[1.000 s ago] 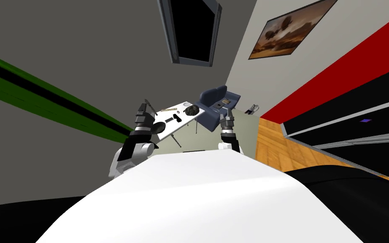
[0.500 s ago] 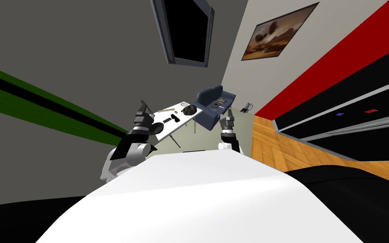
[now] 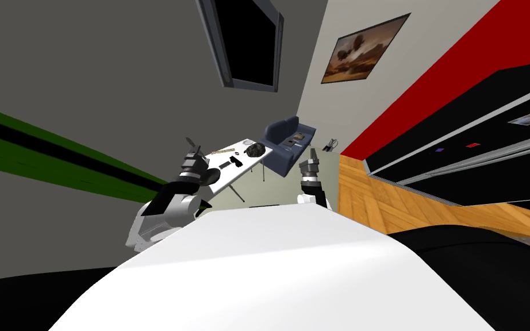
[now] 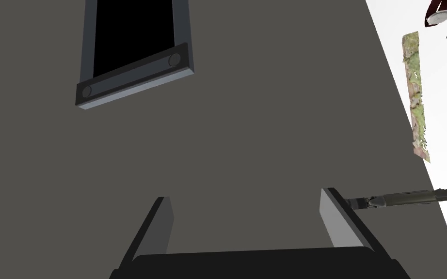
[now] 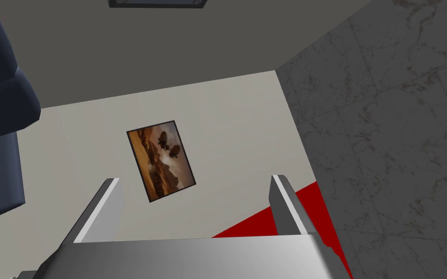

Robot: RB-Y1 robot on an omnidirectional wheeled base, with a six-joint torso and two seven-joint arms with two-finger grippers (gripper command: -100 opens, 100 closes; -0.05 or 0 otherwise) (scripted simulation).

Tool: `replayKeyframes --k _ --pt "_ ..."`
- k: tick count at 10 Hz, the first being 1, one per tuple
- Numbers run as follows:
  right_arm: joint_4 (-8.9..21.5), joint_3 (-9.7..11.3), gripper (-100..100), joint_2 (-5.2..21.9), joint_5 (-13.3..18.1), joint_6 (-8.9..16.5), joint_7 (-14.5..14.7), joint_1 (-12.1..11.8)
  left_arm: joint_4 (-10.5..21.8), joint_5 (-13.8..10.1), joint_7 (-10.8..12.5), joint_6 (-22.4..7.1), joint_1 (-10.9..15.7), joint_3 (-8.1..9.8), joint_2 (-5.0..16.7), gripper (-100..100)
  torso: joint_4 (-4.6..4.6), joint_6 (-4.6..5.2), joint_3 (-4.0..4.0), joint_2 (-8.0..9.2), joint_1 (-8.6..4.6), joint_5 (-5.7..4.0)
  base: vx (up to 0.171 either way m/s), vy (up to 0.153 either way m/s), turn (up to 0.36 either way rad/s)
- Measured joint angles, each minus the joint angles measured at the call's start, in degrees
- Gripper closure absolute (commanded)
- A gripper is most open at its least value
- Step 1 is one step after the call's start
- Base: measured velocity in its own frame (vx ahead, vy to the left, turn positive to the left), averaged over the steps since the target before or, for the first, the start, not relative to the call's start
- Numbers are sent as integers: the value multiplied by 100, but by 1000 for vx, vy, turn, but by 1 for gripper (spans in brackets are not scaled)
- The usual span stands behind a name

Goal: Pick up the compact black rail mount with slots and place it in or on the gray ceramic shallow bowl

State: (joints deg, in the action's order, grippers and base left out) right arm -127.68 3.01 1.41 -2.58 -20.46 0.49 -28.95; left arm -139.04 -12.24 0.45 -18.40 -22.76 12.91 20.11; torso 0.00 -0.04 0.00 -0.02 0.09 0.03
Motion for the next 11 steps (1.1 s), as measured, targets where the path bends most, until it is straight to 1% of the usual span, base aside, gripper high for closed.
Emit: replayKeyframes --k 2,3,4,5,8,9,11 --pt "0 0 0 0 0 0 0 0 9 -138 21 -281 -18 100 148 -100 0 0 -1 -2 1 0 -1 6 -109" --pt "0 0 0 0 0 0 0 1 8 -242 34 -433 -48 177 260 -100 -1 3 -2 -3 1 0 4 6 -99" --pt "0 0 0 0 0 0 0 0 30 -291 37 -580 -50 206 311 -100 -1 1 -3 -4 1 0 11 0 -165" --pt "0 0 0 0 0 0 0 0 18 -400 49 -755 -71 289 432 -100 -1 3 -4 -6 0 0 11 5 -92" --pt "0 0 0 0 0 0 0 0 68 -584 50 -1291 -69 406 643 -100 -2 0 -6 -10 2 0 20 5 -150" --pt "0 0 0 0 0 0 0 0 30 -716 53 -1456 -203 497 761 -100 -3 2 -6 -11 1 0 24 5 -91" --pt "0 0 0 0 0 0 0 0 52 -869 50 -1783 -273 589 920 -100 -4 2 -10 -17 -1 0 36 4 -125"
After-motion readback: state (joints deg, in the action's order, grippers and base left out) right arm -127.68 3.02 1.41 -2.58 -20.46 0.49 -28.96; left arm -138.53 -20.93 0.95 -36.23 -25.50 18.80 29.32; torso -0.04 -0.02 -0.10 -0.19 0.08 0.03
